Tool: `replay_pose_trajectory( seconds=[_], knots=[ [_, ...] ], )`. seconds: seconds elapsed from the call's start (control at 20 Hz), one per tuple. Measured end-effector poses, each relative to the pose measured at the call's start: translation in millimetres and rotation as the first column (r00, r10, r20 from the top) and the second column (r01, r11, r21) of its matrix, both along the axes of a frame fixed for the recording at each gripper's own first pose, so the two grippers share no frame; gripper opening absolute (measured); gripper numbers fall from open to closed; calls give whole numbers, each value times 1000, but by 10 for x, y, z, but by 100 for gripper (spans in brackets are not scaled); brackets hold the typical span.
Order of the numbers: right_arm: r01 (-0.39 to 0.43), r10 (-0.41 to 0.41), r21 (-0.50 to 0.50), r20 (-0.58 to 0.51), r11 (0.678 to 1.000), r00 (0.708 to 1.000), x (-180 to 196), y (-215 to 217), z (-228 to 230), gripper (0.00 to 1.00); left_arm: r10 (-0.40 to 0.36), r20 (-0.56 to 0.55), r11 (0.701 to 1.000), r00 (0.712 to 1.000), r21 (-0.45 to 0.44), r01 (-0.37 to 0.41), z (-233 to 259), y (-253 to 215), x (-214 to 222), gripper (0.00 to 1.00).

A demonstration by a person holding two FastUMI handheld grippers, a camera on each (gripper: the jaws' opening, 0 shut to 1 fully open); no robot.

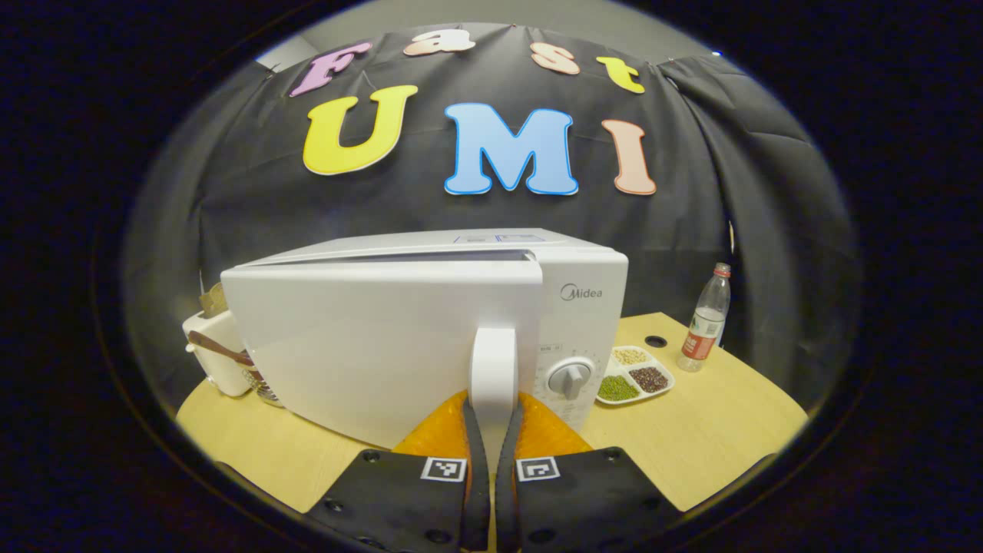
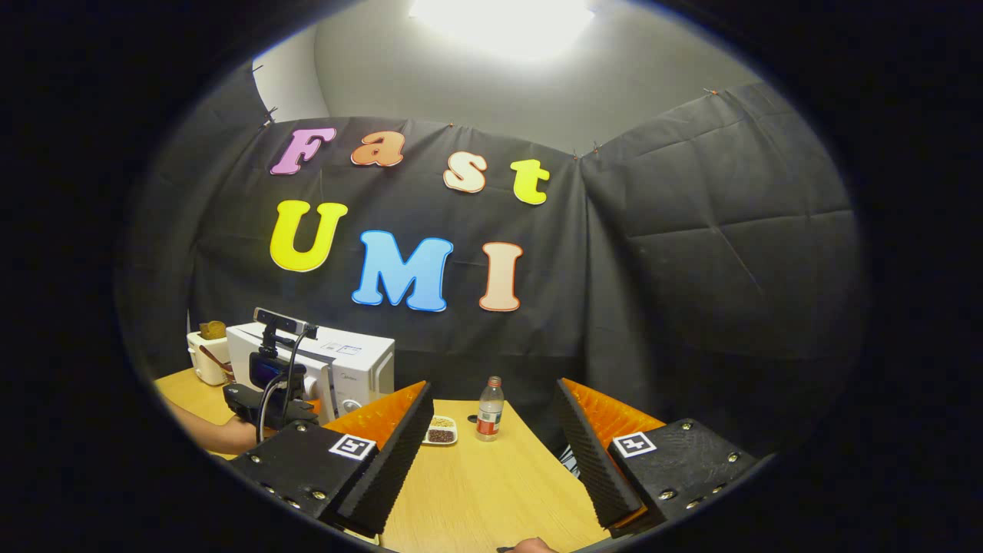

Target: Open the microwave oven with the left hand, put the food in, and close the microwave oven.

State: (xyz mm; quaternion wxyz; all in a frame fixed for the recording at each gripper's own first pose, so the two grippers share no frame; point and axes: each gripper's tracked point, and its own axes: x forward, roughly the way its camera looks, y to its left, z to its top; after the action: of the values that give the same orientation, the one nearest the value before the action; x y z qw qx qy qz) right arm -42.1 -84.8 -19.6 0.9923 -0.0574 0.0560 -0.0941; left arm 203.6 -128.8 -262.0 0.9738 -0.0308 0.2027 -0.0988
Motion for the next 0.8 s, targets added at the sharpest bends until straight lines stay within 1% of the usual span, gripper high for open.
replay_pose_trajectory(
  seconds=[0.15,0.35,0.4,0.75,0.8],
  knots=[
    [-51,51,17,2,999,999,104,133,-27,96,-14,-14,1000,1000,-1,14,7,90,-202,10],
    [-143,143,36,6,989,990,243,420,-53,96,-9,-20,1000,1000,3,9,40,293,-524,11],
    [-165,165,42,6,985,986,278,499,-72,96,-9,-21,1000,1000,6,9,48,349,-620,14],
    [-302,302,73,9,950,953,384,1041,-130,96,18,-33,1000,999,23,-18,58,789,-1122,13],
    [-316,317,76,9,946,948,387,1112,-137,96,26,-36,999,999,25,-25,59,866,-1177,15]
  ],
)
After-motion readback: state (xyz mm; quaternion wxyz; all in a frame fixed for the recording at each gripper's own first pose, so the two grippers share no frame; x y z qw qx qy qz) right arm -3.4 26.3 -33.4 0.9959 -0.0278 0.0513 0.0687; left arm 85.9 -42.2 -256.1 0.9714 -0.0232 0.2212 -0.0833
